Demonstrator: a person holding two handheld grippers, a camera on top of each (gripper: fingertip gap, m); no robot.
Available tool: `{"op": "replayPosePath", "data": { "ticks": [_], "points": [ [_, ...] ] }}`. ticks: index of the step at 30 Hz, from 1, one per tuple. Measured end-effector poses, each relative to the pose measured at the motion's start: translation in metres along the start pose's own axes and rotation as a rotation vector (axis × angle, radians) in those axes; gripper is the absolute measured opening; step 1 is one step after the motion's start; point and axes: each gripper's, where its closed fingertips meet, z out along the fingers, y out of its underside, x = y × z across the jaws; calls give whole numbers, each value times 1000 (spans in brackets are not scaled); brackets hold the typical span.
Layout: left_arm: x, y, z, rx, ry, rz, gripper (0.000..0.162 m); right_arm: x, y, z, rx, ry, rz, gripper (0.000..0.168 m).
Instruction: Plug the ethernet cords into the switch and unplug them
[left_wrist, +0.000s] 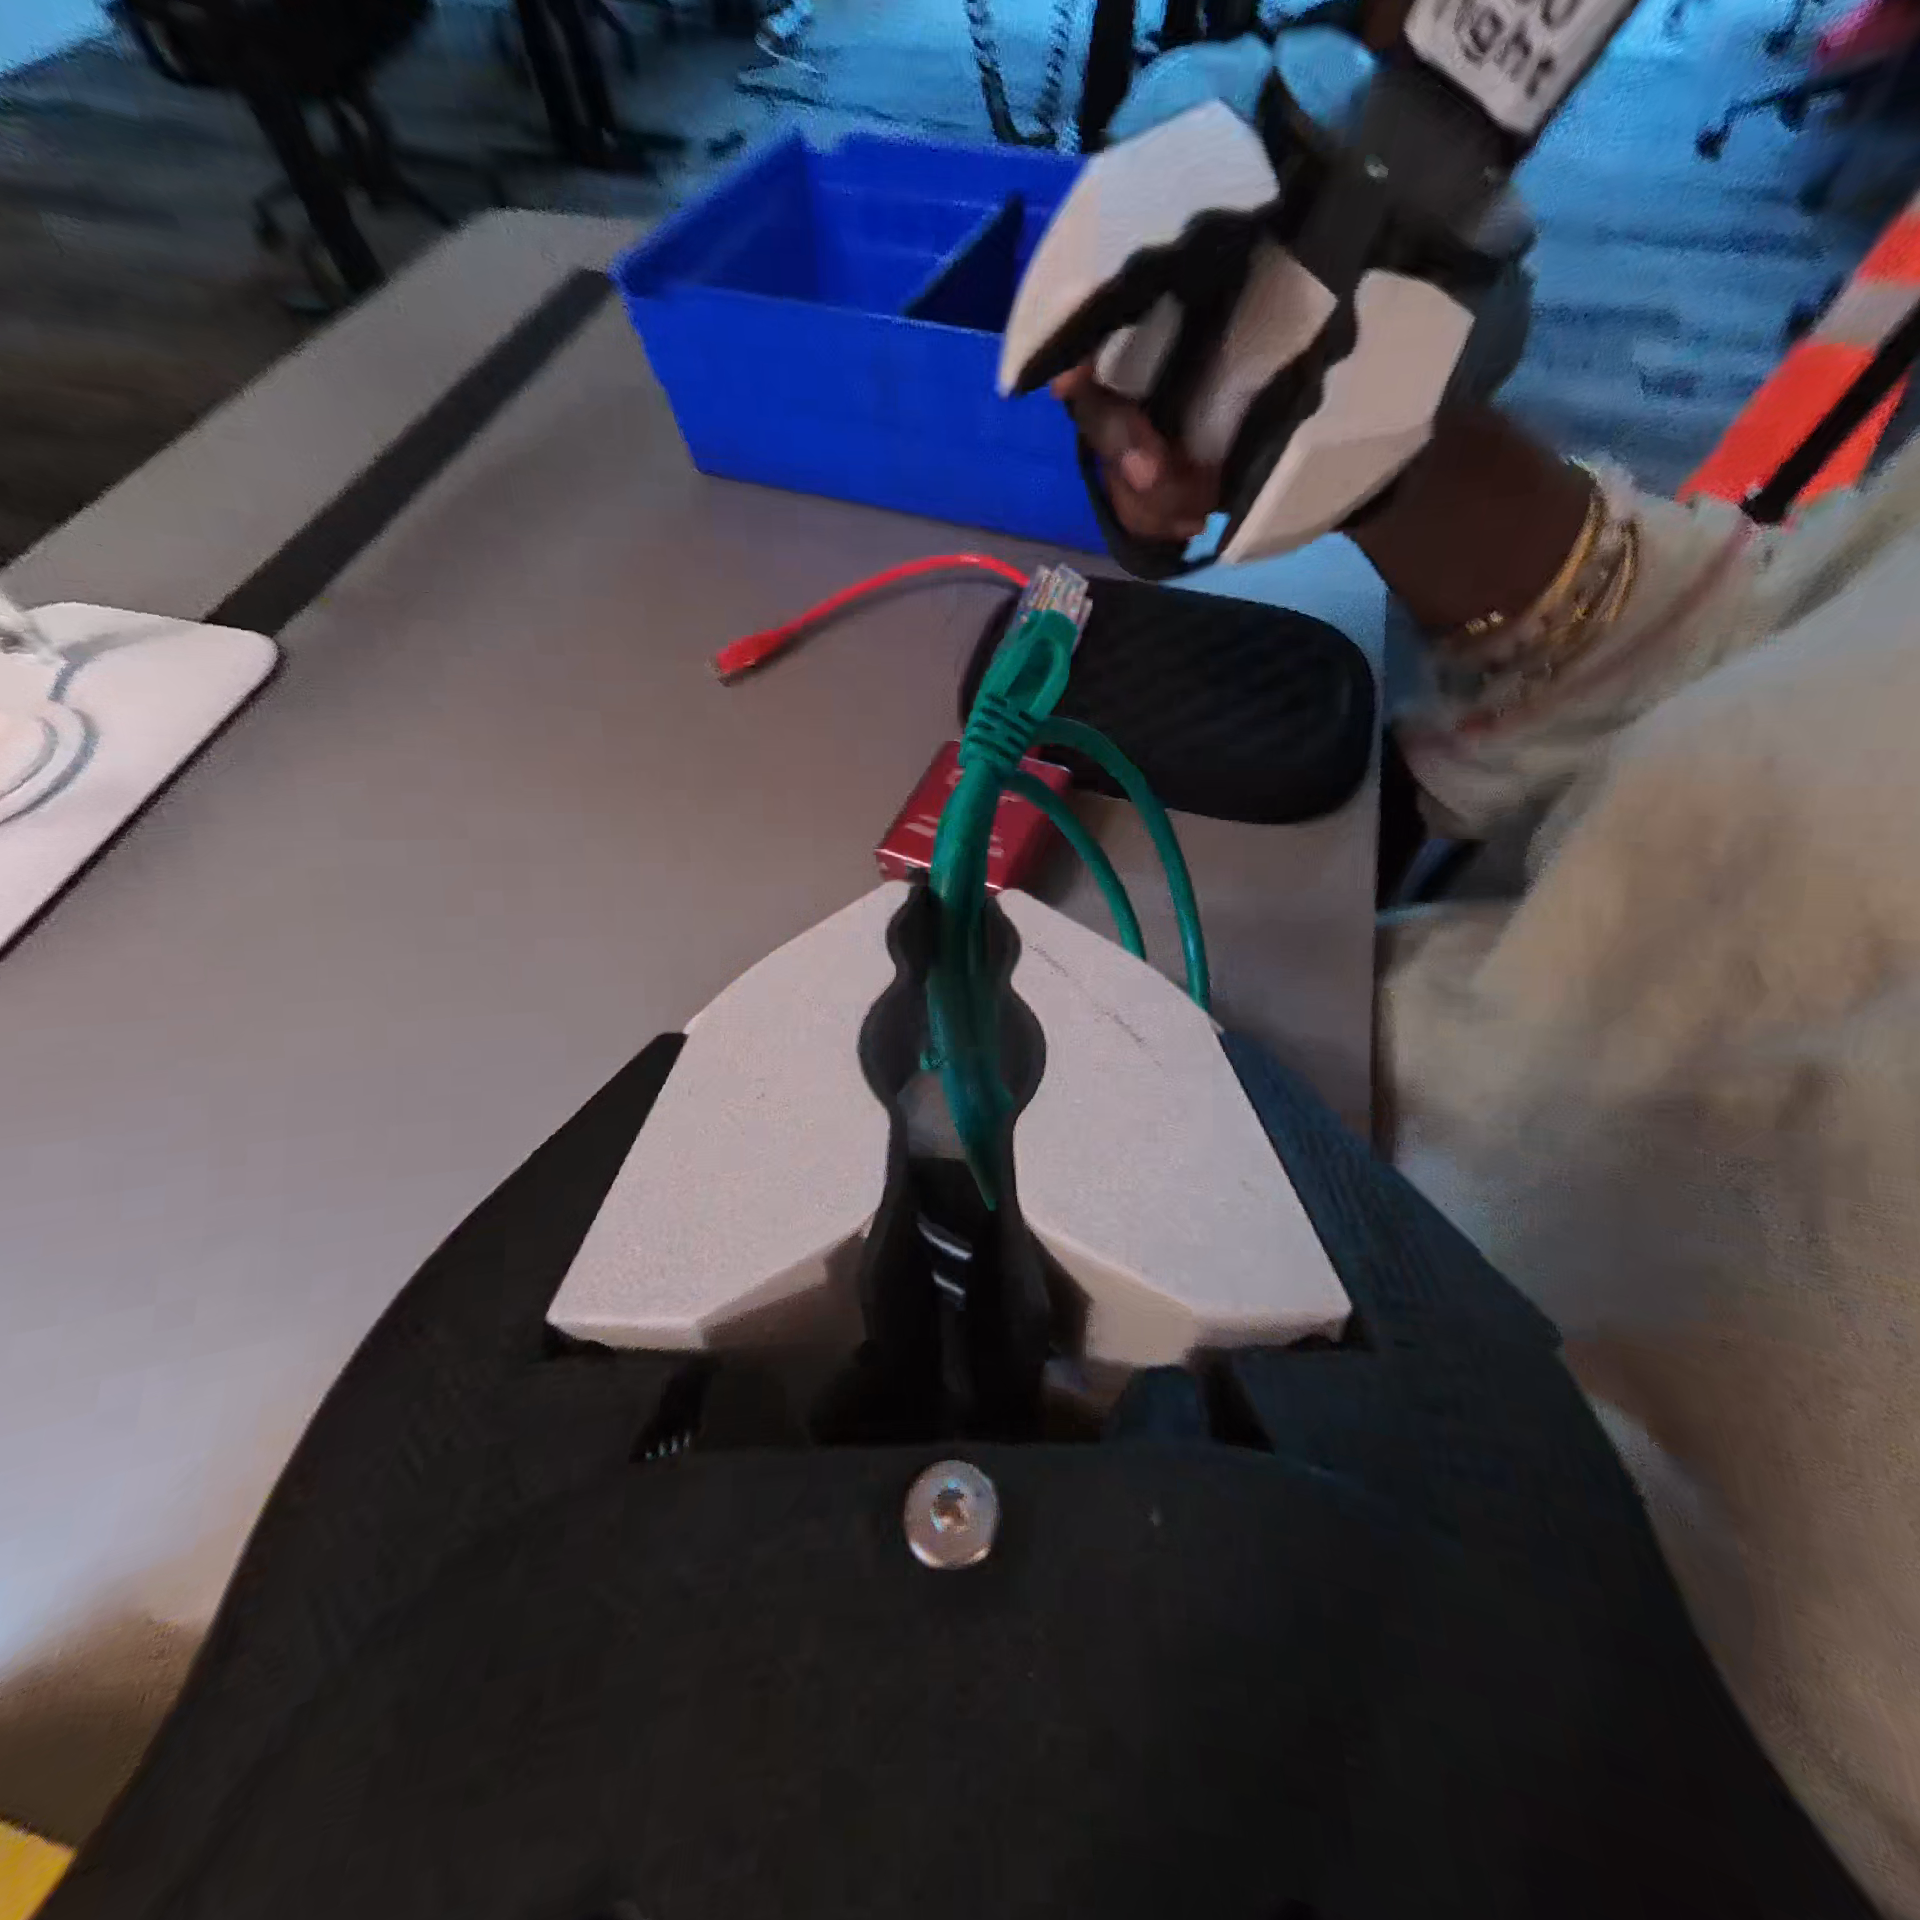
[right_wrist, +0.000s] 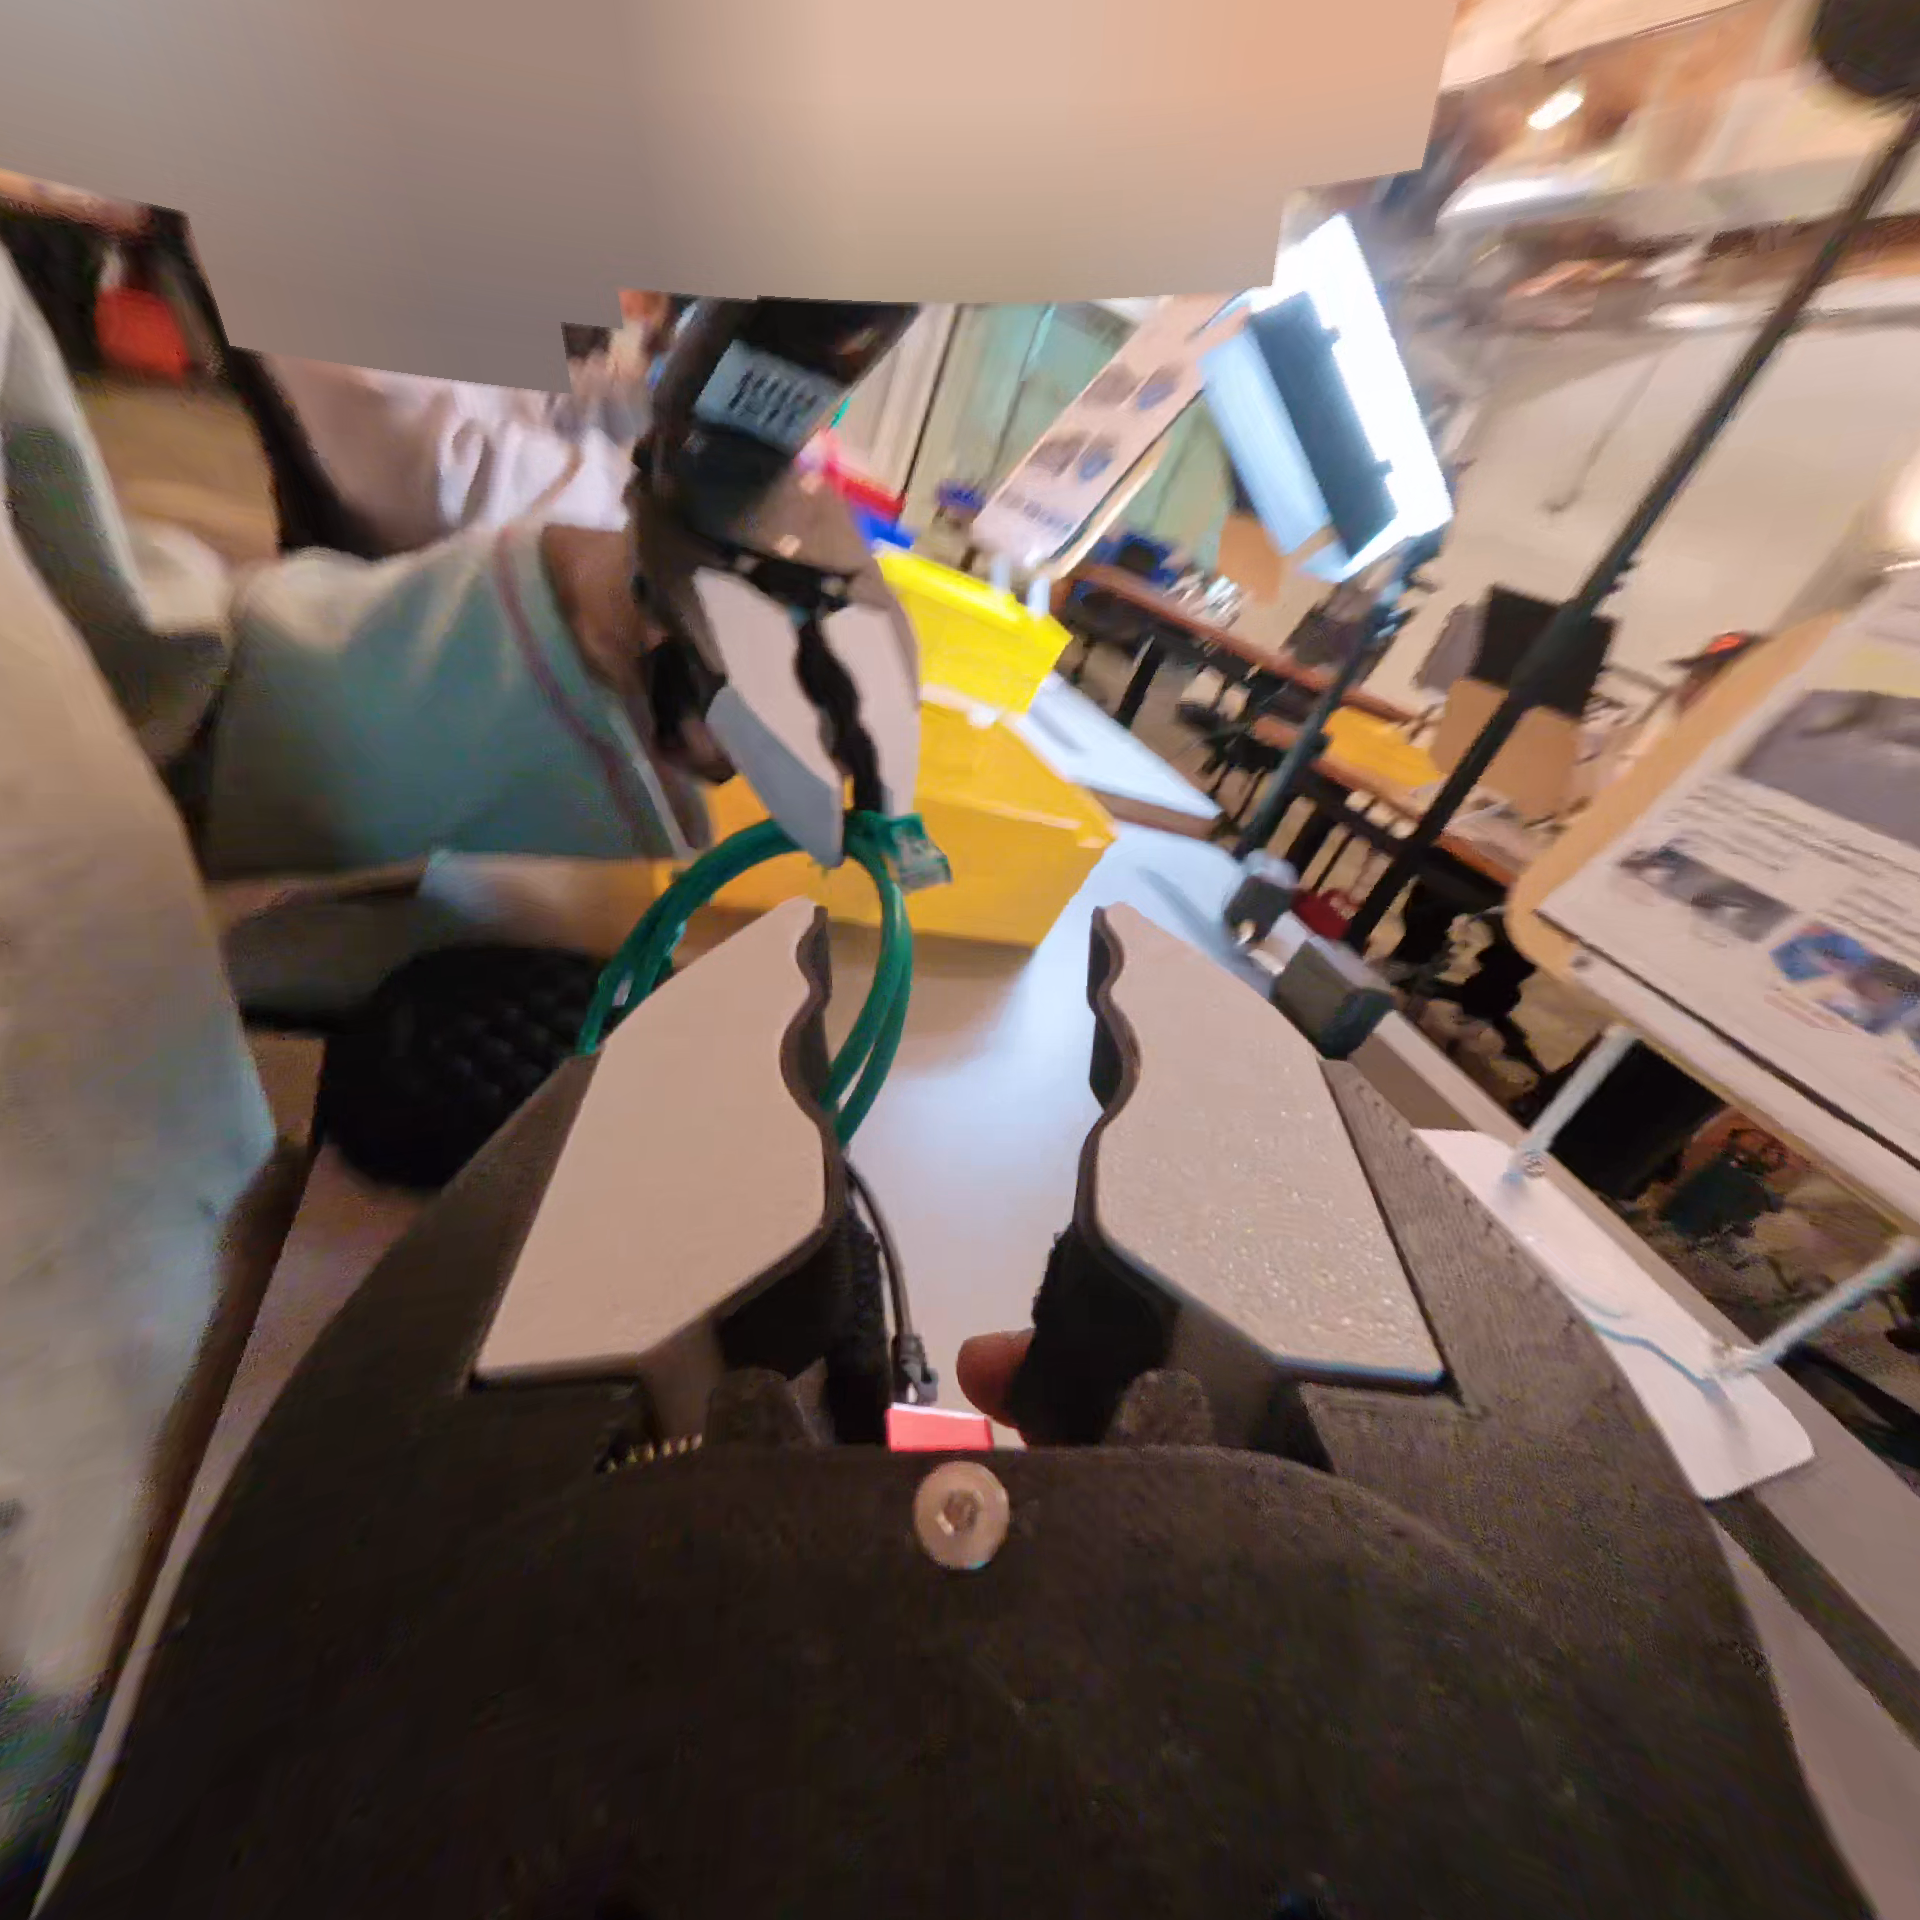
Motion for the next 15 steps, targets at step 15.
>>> {"op": "replayPosePath", "data": {
  "ticks": [15],
  "points": [
    [23, 7, 14, 1, 118, 42, 10, -35, 17, 27, -124, -221, -87, 13]
  ]
}}
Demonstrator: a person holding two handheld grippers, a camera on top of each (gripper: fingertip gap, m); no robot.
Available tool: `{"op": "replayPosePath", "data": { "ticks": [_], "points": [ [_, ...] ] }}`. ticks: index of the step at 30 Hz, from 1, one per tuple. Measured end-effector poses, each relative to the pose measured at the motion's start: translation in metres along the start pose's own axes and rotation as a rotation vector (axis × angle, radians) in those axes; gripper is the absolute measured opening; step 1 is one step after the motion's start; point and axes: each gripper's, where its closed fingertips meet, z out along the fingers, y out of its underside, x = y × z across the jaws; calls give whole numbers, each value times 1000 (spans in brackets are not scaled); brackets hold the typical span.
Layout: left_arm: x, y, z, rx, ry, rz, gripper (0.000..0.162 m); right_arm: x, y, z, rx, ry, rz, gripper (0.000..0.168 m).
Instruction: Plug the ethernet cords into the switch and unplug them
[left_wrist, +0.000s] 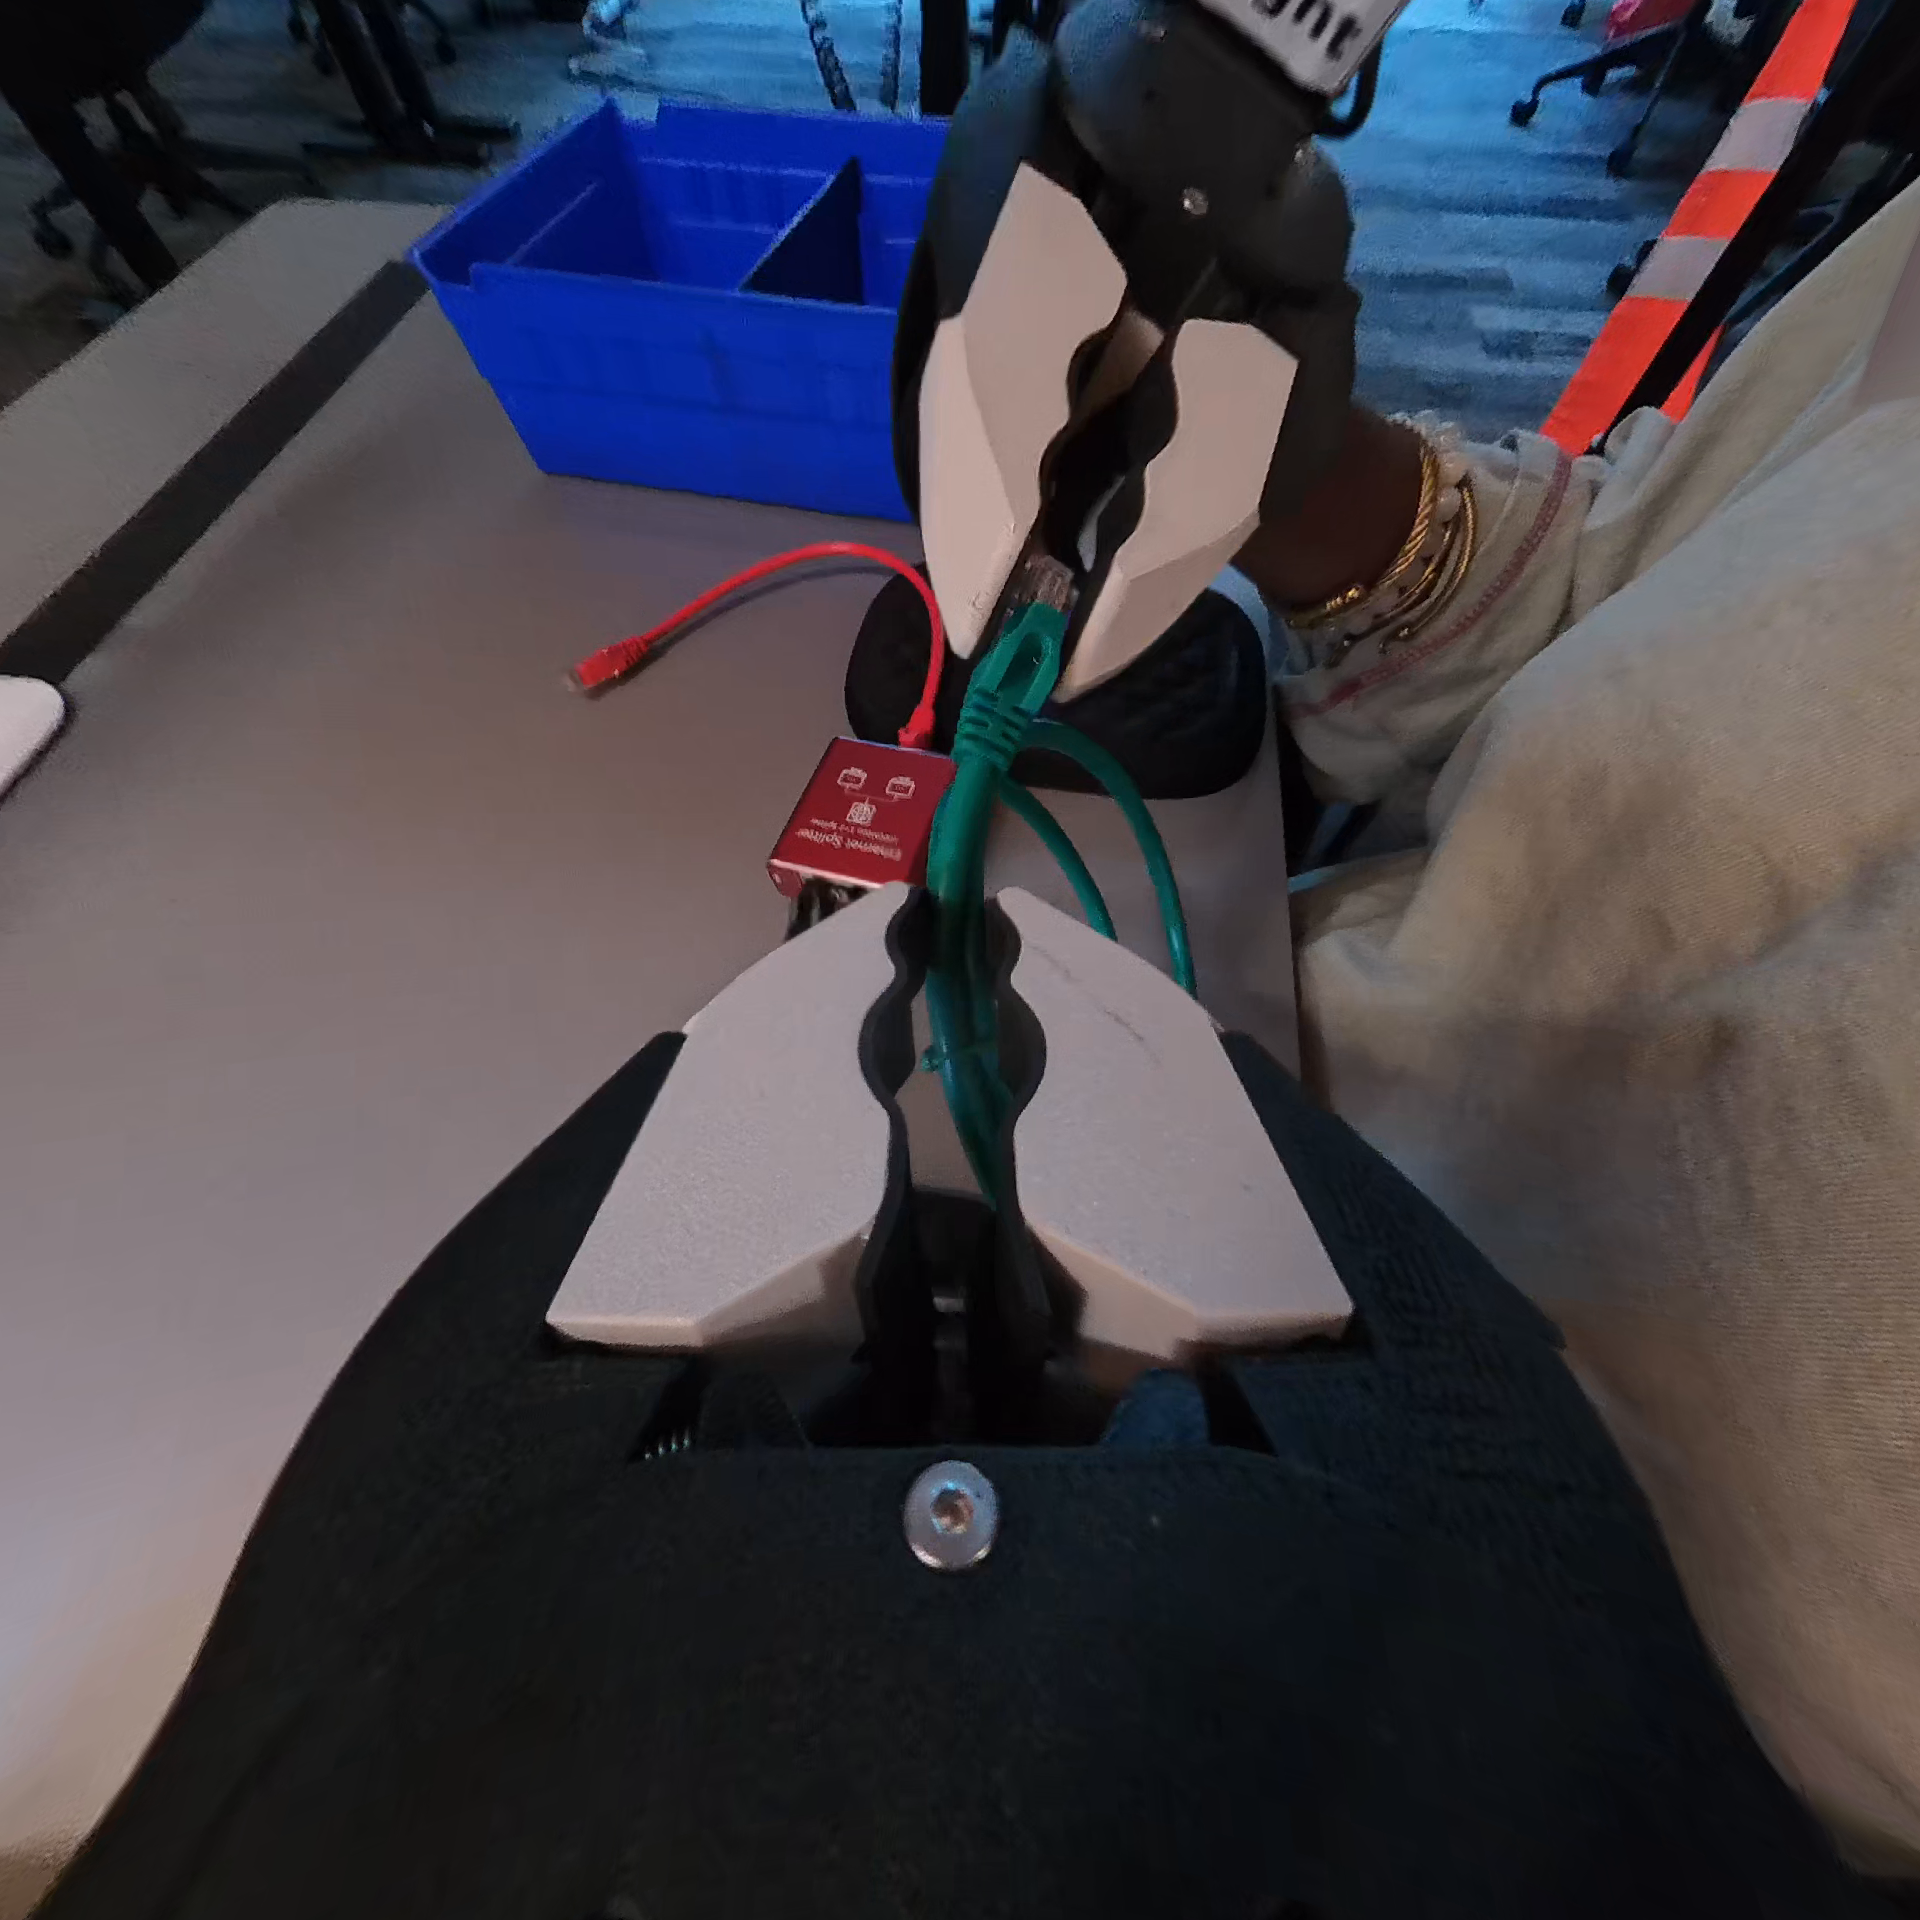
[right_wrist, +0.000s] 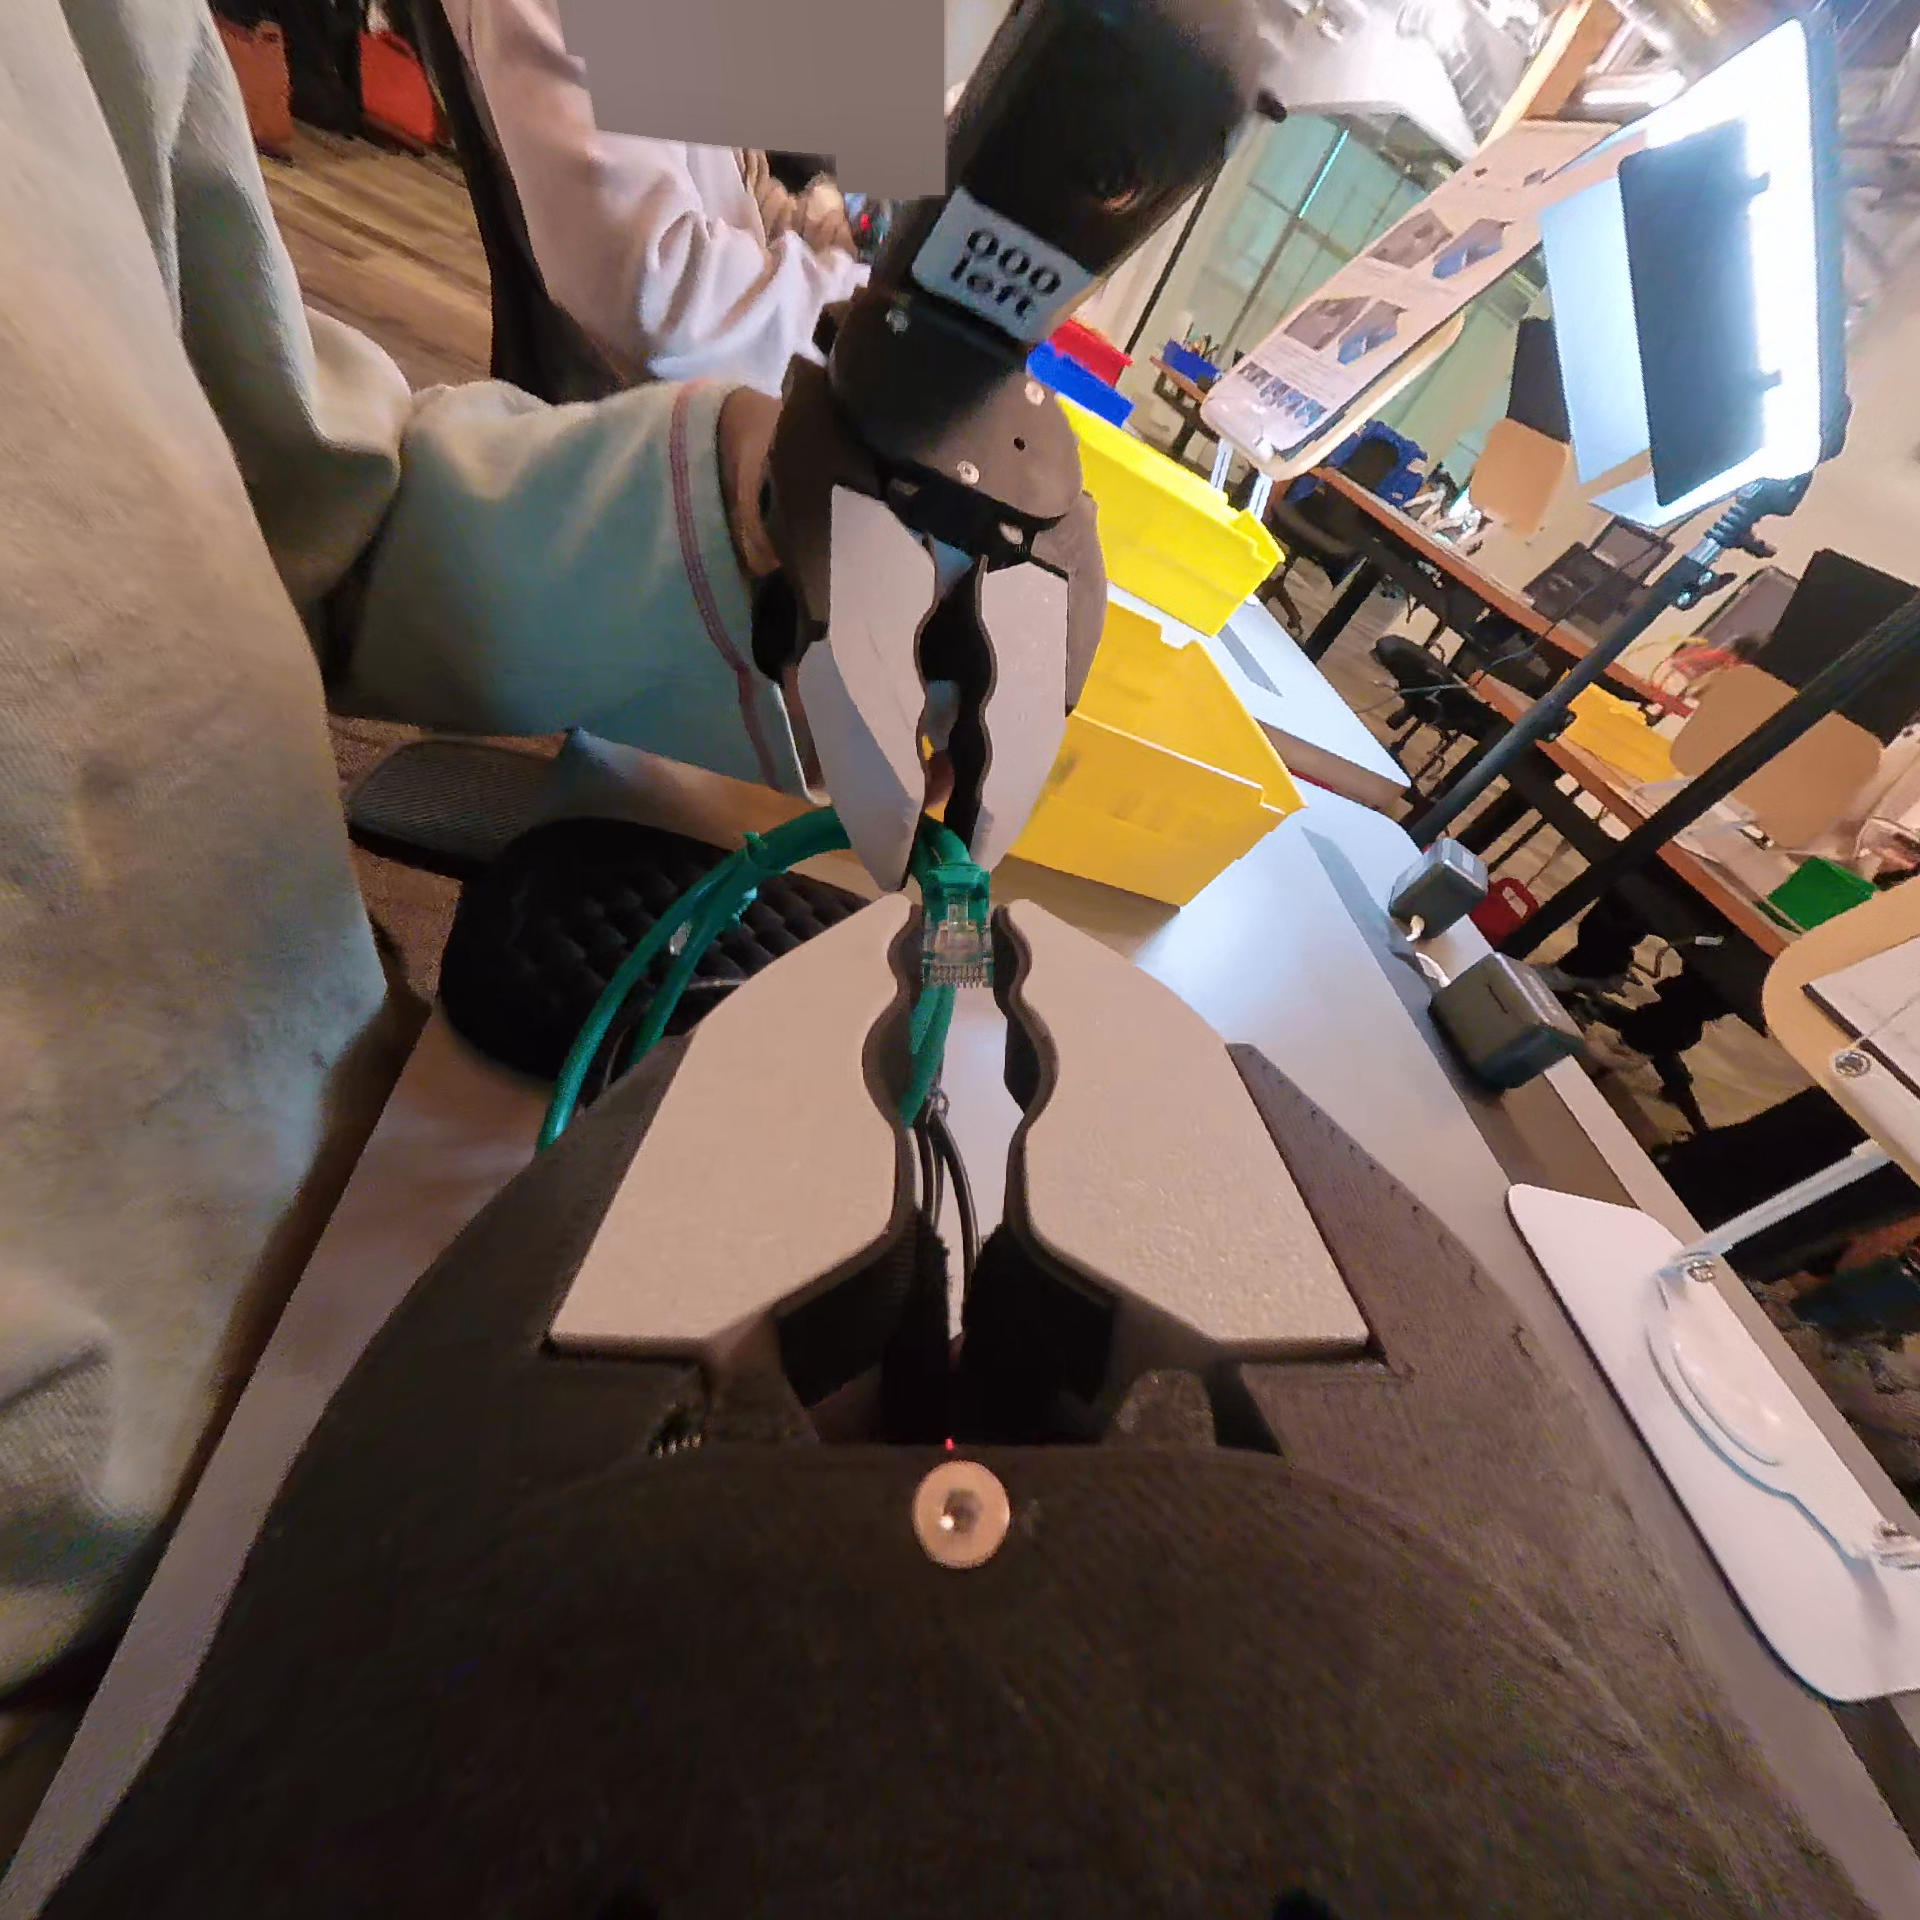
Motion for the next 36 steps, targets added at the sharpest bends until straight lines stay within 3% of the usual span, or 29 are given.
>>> {"op": "replayPosePath", "data": {
  "ticks": [4, 6, 9, 14, 19, 22, 31, 35, 36],
  "points": [
    [-13, -28, -9, 234, -150, 112, 41, 1, -2, -4, 112, -38, 151, 12],
    [-3, -36, -9, 304, -127, 153, 41, -1, -1, -2, 157, -53, 212, 12],
    [9, -27, 6, 267, -72, 177, 39, -5, -4, 2, 245, -87, 301, 12],
    [13, -31, 6, 368, -45, 119, 15, -5, -8, -2, 361, -108, 379, 12],
    [18, -24, 11, 359, -18, 84, 21, -10, -10, -2, 403, -128, 376, 12],
    [21, -22, 15, 356, -12, 84, 11, -11, -11, -1, 411, -130, 374, 12],
    [24, -21, 14, 354, 15, 25, 10, -14, -11, -1, 414, -131, 343, 12],
    [23, -5, 9, 157, -36, 62, 10, -21, 8, 3, 234, -140, 310, 14],
    [23, -2, 2, 113, -49, 74, 10, -16, 19, -1, 165, -107, 315, 32]
  ]
}}
